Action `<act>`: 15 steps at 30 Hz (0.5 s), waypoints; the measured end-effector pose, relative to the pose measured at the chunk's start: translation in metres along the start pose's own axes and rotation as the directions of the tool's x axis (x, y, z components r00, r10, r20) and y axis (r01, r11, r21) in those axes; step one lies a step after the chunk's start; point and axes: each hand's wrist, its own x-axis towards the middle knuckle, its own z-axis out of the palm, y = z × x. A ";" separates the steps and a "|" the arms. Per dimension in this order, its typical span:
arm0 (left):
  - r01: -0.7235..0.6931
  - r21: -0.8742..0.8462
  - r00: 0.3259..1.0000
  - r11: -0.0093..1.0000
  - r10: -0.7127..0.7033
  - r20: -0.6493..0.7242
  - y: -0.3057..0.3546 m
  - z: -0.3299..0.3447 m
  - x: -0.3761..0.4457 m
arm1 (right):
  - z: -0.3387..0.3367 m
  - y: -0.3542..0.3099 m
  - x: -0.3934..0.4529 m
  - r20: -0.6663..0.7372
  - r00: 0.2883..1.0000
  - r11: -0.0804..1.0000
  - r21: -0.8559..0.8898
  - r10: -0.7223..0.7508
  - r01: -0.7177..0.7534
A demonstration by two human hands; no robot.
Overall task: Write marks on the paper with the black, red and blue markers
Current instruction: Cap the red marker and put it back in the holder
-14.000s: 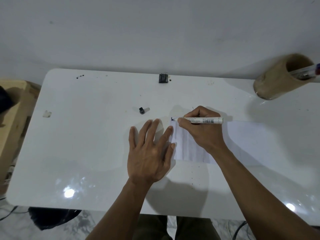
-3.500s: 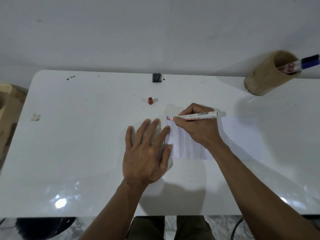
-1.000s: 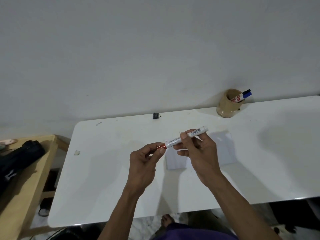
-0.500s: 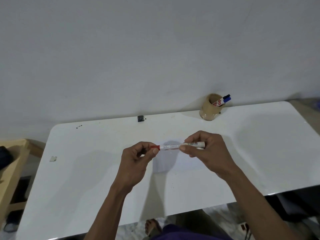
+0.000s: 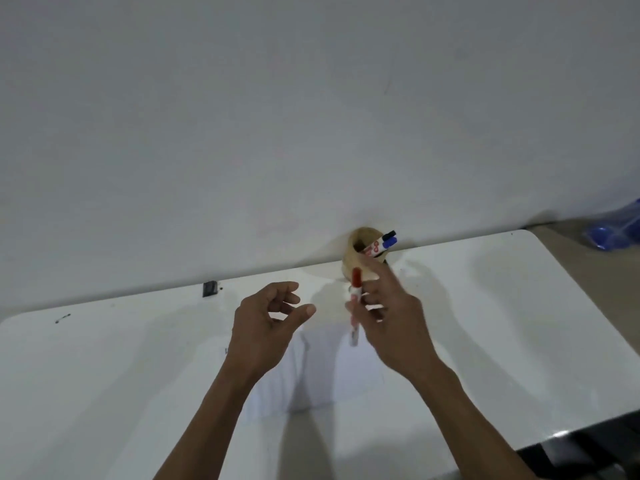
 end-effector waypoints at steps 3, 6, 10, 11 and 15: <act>0.001 0.069 0.999 0.998 0.002 -0.038 0.003 0.033 0.021 | -0.027 0.008 0.028 -0.228 0.971 0.994 0.068 -0.064 0.082; -0.018 0.111 0.999 0.994 0.024 -0.049 0.011 0.068 0.040 | -0.048 0.018 0.061 -0.386 0.920 0.981 0.141 -0.073 0.137; -0.030 0.160 0.999 0.987 0.036 -0.034 0.020 0.109 0.065 | -0.059 0.032 0.100 -0.481 0.874 0.975 0.158 -0.063 0.158; -0.015 0.166 1.000 0.986 0.019 -0.023 0.021 0.117 0.071 | -0.058 0.035 0.107 -0.486 0.872 0.975 0.162 -0.056 0.153; 0.033 0.145 0.999 0.989 -0.034 0.000 0.027 0.138 0.088 | -0.051 0.050 0.125 -0.457 0.889 0.983 0.148 -0.027 0.106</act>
